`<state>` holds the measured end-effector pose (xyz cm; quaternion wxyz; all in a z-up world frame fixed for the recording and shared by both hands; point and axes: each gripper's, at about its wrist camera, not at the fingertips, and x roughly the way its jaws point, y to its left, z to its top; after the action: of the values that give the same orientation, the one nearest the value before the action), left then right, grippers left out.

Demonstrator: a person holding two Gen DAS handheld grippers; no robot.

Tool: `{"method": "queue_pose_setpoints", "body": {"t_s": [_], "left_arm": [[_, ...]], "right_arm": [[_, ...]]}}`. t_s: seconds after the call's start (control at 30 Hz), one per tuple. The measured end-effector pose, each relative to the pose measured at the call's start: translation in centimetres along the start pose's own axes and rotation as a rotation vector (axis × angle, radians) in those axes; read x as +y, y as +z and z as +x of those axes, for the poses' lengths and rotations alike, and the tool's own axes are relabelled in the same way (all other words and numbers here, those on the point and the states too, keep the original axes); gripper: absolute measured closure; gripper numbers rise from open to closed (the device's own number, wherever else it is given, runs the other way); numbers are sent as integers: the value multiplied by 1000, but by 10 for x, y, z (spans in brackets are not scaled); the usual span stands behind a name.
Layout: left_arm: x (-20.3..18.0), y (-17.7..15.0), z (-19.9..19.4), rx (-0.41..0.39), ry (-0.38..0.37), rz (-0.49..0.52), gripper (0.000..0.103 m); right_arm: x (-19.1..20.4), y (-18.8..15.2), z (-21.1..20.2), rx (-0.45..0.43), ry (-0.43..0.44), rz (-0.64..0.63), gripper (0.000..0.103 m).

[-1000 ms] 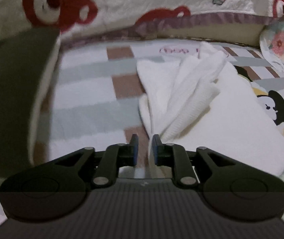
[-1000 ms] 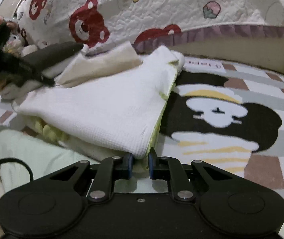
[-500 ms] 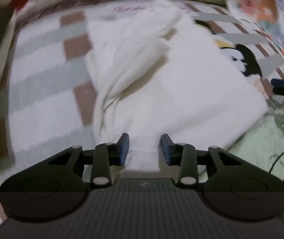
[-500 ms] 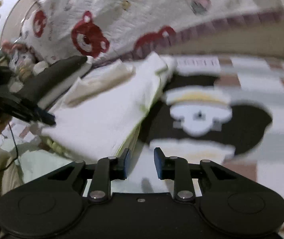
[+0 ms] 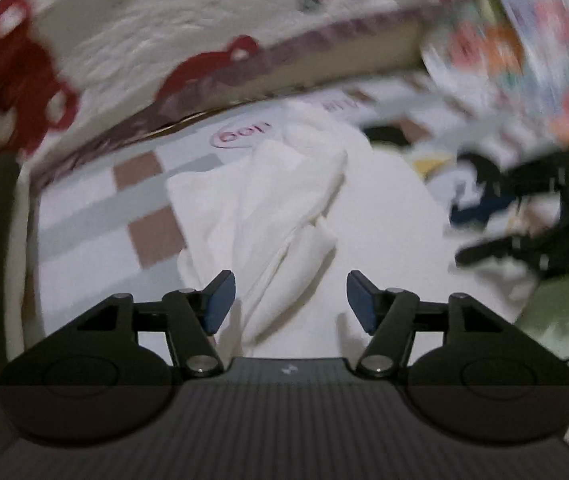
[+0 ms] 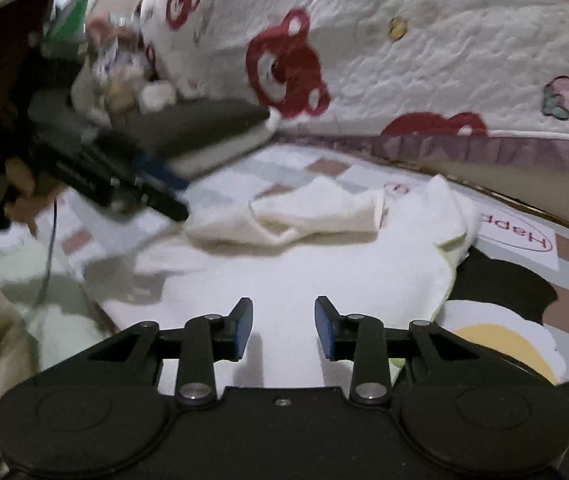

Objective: Fold clothes

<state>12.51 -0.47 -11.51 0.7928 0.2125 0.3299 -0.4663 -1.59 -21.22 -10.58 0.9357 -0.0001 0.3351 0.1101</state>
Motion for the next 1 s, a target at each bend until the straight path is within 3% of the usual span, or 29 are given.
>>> {"method": "queue_pose_setpoints", "body": {"t_s": [0.1,0.17,0.3,0.4,0.5,0.63,0.73,0.8,0.9,0.97,1.0], "left_arm": [[-17,0,27,49,64,173,42],[-18,1,39,44,75,227,38],[5,16,65,48,121,160,34],[24,28,76,49,130,123,92],[49,33,77,23,106,-14,91],[84,20,75,-7,150,-287,72],[111,5,71,-13,179,-459,67],[119,1,65,-8,263,-461,68],[120,-3,56,34,484,-409,56],[118,-8,41,14,420,-456,57],[115,-11,29,-23,339,-495,56]], "right_arm": [[2,-7,12,33,-25,-10,63],[3,-12,12,36,-26,-4,61],[3,-22,8,26,-12,19,59],[2,-26,7,17,-7,30,59],[3,-27,8,13,-4,32,59],[4,-28,11,11,-2,32,59],[5,-30,10,4,-6,34,59],[5,-31,11,6,-6,31,58],[5,-27,11,26,-6,16,59],[4,-19,3,22,-39,20,59],[2,-15,-3,-11,-65,32,57]]}}
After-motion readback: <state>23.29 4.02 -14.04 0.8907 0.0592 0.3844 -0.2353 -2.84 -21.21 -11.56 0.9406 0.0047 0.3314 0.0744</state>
